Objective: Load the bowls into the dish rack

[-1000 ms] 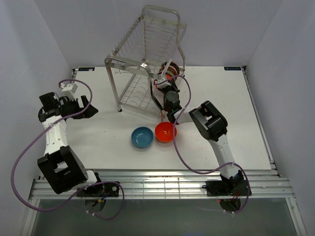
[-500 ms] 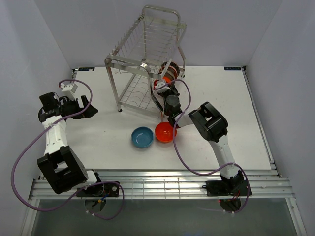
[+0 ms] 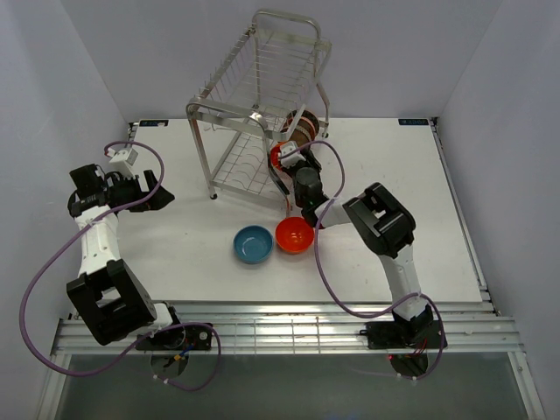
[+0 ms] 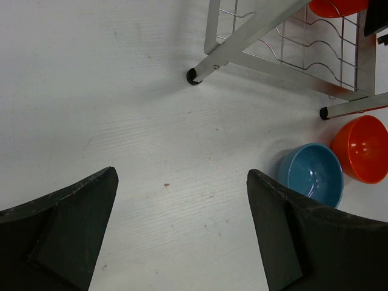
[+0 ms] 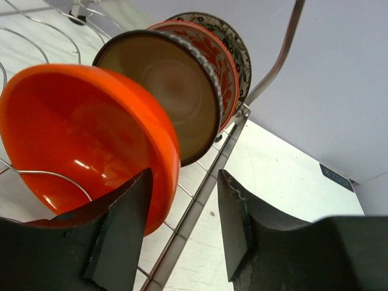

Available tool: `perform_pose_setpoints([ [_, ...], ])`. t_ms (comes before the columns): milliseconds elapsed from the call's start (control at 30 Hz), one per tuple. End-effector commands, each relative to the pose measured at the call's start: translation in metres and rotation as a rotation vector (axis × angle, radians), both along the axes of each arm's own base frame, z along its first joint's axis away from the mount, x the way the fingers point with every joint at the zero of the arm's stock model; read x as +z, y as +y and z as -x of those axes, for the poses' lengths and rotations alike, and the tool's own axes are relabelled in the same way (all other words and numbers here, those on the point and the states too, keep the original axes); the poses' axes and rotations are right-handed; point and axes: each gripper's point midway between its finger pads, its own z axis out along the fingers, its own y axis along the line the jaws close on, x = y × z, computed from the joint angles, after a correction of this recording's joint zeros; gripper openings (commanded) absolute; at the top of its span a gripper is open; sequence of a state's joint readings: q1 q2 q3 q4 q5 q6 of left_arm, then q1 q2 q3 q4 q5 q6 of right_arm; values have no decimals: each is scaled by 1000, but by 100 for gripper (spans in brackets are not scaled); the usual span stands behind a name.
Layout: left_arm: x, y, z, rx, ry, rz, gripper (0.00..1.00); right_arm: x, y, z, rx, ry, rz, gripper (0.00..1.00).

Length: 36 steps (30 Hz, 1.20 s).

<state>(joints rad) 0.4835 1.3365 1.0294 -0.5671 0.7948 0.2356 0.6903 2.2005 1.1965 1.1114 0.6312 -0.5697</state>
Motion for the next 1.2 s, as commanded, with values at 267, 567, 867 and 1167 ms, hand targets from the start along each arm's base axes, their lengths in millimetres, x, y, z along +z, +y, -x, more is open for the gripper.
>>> perform_pose_setpoints([
  [267, 15, -1, 0, -5, -47, 0, 98, 54, -3, 21, 49, 15, -145, 71],
  [567, 18, -5, 5, -8, -53, 8, 98, 56, -21, 47, 64, 77, -141, 87],
  [867, 24, -9, 9, -8, -58, 13, 98, 72, -42, 85, 125, 206, -180, 92],
  [1167, 27, -14, 15, -32, -51, 23, 98, 36, -56, 164, 270, 710, -282, 81],
])
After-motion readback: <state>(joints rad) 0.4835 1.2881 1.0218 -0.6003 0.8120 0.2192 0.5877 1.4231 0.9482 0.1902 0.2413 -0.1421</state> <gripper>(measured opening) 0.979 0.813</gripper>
